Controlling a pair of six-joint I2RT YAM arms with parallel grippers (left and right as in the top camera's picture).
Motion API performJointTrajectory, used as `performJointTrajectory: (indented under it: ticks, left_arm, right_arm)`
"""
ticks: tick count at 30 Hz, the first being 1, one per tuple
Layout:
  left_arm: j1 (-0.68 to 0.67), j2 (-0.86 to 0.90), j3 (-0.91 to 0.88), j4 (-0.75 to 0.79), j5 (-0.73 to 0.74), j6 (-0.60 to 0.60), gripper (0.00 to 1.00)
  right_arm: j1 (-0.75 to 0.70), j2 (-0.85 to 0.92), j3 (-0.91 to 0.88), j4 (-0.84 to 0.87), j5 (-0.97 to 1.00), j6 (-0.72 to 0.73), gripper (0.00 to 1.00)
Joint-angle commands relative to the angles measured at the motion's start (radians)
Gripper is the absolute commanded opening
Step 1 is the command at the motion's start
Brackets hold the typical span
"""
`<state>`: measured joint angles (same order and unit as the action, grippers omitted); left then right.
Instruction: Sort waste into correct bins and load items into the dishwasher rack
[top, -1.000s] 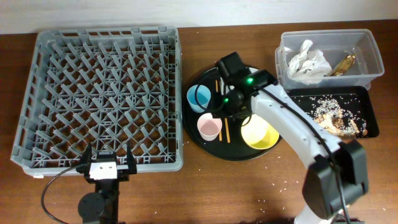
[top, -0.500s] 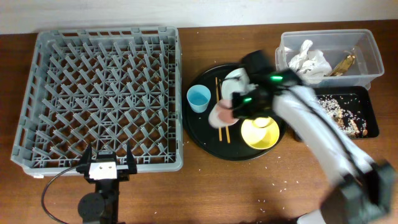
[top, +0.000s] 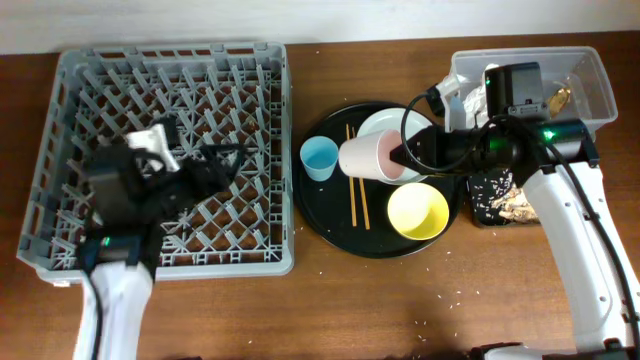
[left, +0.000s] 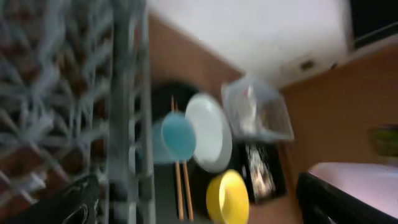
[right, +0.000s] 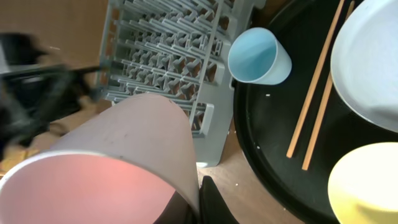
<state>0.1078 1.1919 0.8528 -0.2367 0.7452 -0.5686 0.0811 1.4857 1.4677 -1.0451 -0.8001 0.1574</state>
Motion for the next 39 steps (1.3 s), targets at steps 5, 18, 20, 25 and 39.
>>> performJointTrajectory:
  ticks: [5, 18, 20, 25, 39]
  left_arm:
    - [-0.003, 0.37, 0.008, 0.052, 0.47, -0.503, 0.99]
    - [-0.132, 0.366, 0.008, 0.827, 0.747, -0.823, 0.98]
    - [-0.131, 0.366, 0.008, 0.827, 0.747, -0.853, 0.95]
    - [-0.117, 0.366, 0.008, 0.827, 0.732, -0.86, 0.93]
    - [-0.085, 0.366, 0.008, 0.827, 0.732, -0.871, 0.9]
  right_arm:
    - [0.029, 0.05, 0.002, 0.117, -0.089, 0.042, 0.04]
    - [0.289, 0.288, 0.002, 0.589, -0.2, 0.218, 0.04]
    - [0.312, 0.288, 0.002, 0.589, -0.222, 0.217, 0.04]
    - [0.311, 0.289, 0.002, 0.558, -0.274, 0.185, 0.04]
    - [0.312, 0.288, 0.002, 0.488, -0.322, 0.112, 0.04]
